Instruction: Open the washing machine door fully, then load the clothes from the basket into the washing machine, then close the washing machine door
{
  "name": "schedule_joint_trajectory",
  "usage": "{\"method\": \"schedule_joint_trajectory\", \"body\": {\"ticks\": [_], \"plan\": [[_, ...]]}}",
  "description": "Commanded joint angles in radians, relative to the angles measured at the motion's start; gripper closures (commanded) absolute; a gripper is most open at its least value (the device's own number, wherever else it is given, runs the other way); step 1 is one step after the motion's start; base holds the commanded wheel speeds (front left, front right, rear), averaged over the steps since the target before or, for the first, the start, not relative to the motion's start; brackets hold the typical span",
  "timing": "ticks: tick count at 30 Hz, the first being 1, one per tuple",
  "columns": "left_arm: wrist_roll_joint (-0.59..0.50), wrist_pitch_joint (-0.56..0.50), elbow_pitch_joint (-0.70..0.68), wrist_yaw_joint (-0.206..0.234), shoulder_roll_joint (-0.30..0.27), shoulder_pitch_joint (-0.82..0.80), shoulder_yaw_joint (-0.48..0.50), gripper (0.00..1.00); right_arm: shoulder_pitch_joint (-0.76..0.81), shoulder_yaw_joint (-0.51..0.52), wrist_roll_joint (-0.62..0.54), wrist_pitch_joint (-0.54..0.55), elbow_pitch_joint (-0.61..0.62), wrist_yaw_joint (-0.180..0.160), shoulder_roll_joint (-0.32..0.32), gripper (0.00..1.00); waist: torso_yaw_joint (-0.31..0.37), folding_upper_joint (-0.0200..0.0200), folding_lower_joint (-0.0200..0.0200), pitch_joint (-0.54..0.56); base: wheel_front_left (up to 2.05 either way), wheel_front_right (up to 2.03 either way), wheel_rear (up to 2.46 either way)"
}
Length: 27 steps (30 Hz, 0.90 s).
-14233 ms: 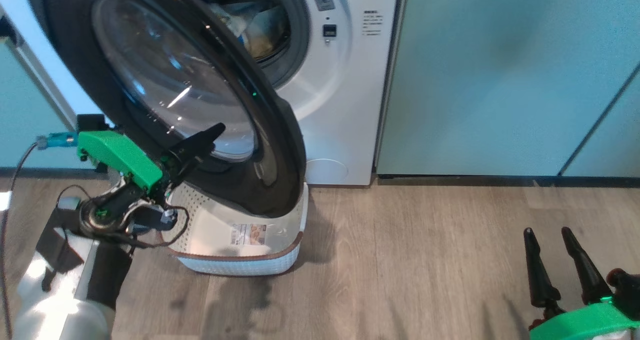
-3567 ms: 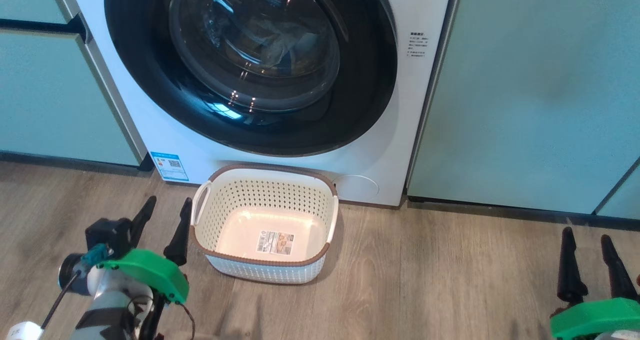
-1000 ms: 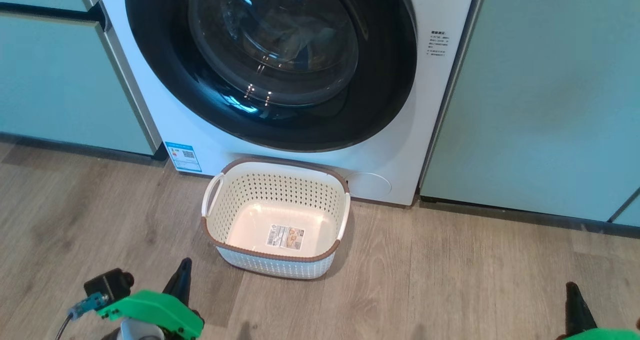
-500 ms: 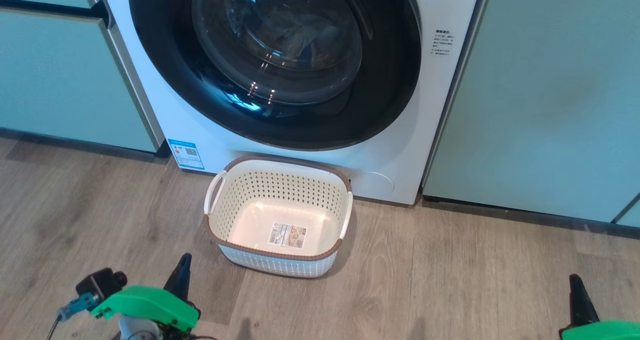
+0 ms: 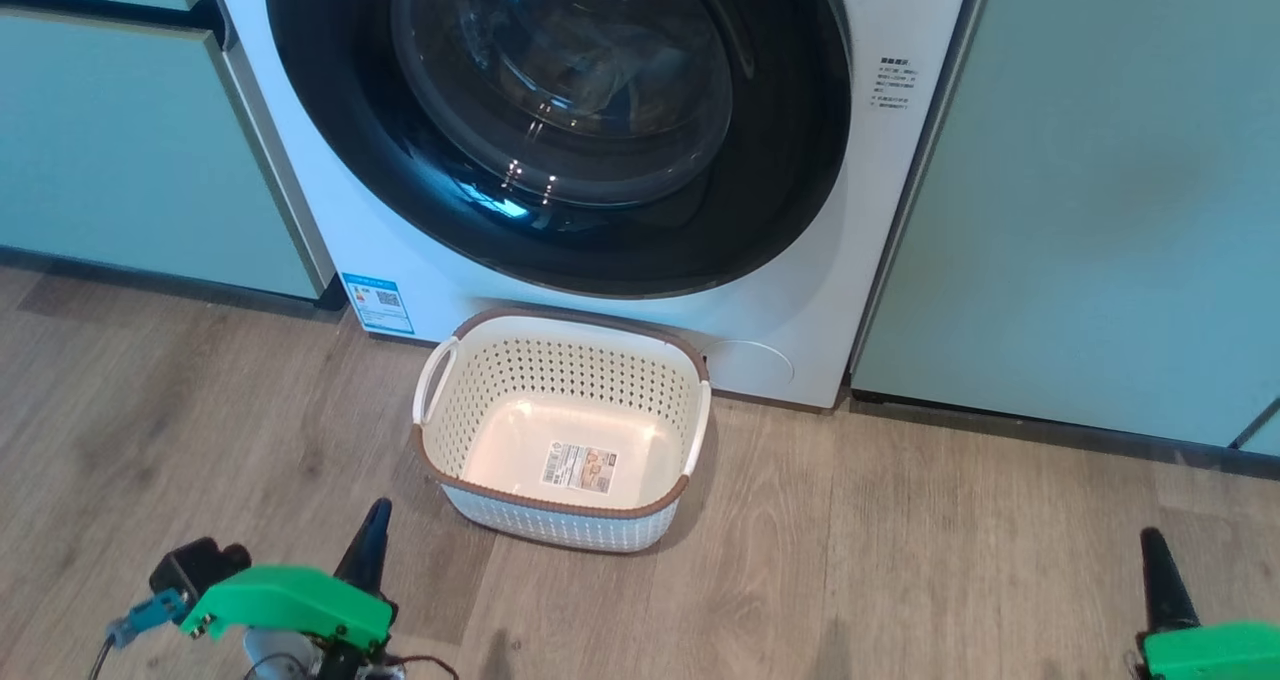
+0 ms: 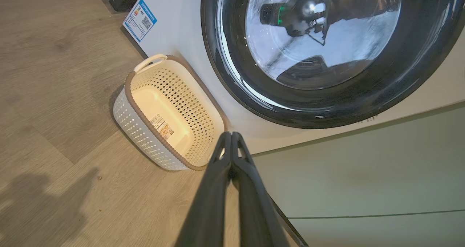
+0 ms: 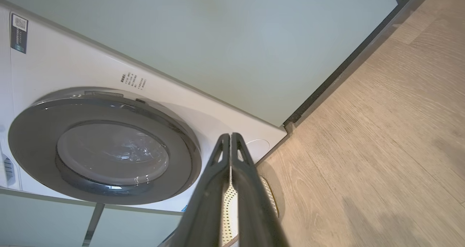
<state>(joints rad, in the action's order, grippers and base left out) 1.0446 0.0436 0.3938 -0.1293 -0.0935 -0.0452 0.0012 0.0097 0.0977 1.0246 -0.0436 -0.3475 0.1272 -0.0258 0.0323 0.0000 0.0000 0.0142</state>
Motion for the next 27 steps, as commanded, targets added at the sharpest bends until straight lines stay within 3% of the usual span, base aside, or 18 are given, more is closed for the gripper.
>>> {"method": "schedule_joint_trajectory", "body": {"ticks": [1,27], "plan": [[0.031,-0.007,-0.041,-0.001,-0.008,-0.056,0.035,1.00,-0.057,-0.005,0.033,0.008,0.038,0.002,-0.017,1.00,-0.001,0.0000,0.0000,-0.001,0.00,0.00,0.00],[0.293,-0.081,-0.094,-0.001,0.017,-0.059,0.073,1.00,-0.087,0.005,0.303,0.081,0.070,0.003,-0.020,1.00,-0.016,0.0000,0.0000,-0.009,0.00,0.00,0.00]]}}
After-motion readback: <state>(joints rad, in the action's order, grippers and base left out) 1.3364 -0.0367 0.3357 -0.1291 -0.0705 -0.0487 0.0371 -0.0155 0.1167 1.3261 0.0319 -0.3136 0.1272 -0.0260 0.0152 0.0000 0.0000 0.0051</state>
